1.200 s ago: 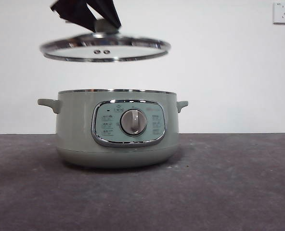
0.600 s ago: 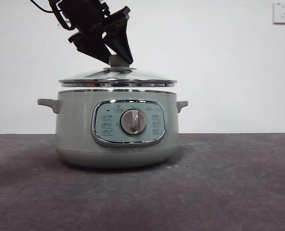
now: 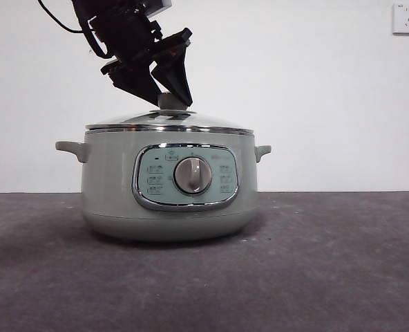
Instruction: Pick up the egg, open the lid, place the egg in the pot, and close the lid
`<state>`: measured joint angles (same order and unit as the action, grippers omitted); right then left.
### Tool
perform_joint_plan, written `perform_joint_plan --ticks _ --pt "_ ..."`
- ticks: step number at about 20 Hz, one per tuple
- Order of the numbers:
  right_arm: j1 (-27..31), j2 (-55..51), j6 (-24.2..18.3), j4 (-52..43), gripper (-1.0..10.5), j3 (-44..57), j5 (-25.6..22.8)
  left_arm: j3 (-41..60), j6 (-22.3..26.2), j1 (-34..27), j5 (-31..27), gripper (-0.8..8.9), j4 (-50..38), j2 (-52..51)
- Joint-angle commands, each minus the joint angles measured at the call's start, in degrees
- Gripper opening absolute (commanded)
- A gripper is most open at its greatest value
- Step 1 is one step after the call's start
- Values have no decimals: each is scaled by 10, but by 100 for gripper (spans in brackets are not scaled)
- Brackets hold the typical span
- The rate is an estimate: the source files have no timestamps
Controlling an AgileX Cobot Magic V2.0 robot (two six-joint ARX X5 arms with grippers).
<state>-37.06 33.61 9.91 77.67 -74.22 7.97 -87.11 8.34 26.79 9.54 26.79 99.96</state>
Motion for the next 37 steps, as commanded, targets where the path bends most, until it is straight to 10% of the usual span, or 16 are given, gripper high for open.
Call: perform_joint_plan --ticks 1,37 --pt "-1 -2 4 14 -12 4 2 -3 8 3 -1 -9 -13 15" --pt "-1 -2 0 14 -12 4 -1 -3 -4 -14 88 -9 52 33"
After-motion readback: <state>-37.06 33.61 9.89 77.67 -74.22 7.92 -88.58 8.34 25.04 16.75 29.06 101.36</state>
